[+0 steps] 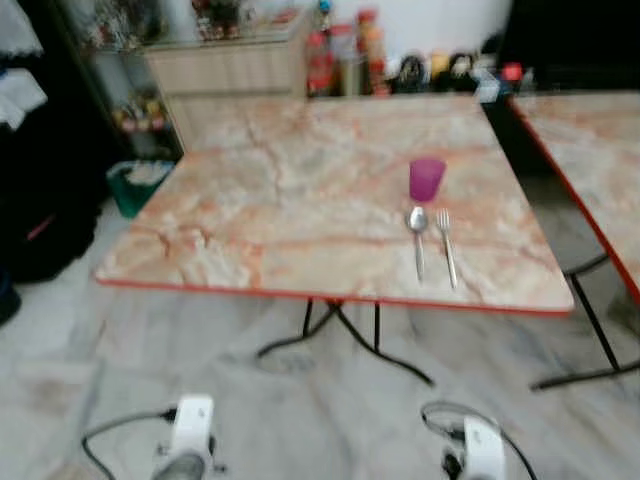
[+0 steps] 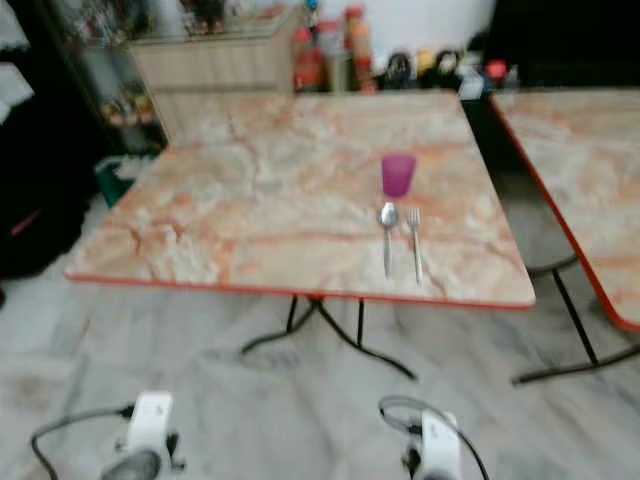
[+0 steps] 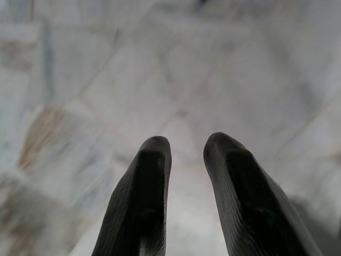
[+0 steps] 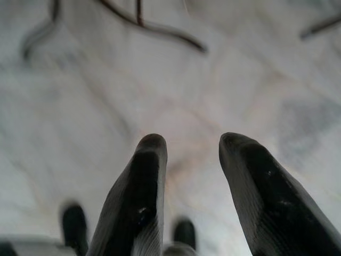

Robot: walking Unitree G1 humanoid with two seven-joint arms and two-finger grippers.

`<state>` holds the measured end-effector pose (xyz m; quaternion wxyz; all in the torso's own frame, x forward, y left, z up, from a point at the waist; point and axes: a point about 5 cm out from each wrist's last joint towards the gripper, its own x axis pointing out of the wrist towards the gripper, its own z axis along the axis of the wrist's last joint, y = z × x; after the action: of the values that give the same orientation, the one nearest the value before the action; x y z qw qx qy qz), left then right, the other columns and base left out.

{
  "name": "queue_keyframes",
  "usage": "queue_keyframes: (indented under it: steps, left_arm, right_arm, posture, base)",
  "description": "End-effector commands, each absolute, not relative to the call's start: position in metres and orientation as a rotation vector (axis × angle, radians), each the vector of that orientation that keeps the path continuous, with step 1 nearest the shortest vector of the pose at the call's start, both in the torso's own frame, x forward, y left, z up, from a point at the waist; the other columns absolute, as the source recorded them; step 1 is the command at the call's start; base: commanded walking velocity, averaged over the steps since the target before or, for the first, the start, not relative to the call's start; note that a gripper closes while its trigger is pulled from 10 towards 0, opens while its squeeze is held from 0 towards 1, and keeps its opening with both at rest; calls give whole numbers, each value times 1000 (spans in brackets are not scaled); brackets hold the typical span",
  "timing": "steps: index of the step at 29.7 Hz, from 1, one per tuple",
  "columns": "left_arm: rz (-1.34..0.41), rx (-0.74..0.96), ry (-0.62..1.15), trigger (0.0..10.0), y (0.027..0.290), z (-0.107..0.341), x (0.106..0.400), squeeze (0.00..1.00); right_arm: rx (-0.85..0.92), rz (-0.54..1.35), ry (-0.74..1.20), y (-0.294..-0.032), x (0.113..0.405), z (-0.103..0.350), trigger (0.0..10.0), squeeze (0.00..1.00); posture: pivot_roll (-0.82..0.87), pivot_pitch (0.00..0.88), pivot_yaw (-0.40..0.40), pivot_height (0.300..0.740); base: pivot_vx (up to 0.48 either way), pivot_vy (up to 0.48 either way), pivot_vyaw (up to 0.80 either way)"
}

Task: Setting the table

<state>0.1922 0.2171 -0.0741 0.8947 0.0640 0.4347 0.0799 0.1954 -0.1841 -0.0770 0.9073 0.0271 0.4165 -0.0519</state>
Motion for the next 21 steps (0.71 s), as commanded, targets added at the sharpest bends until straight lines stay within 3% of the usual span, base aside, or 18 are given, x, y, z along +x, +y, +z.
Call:
queue_keyframes:
  steps: [1, 10, 21]
  left_arm:
    - [156, 123, 892, 10000, 211, -73, 198, 0]
    - [150, 120, 892, 10000, 210, -73, 198, 0]
    - [143, 123, 895, 10000, 209, -73, 197, 0]
  right_arm:
    - [54, -120, 894, -188, 185, -82, 10000, 0]
    - [50, -114, 898, -187, 184, -83, 10000, 0]
    - [29, -87, 879, -186, 186, -81, 10000, 0]
  posture:
    - [6, 0, 57, 740]
    - [2, 0, 57, 740]
    - [-1, 0, 58, 740]
  base:
    - [300, 0, 0]
    - [297, 0, 0]
    - [0, 0, 0]
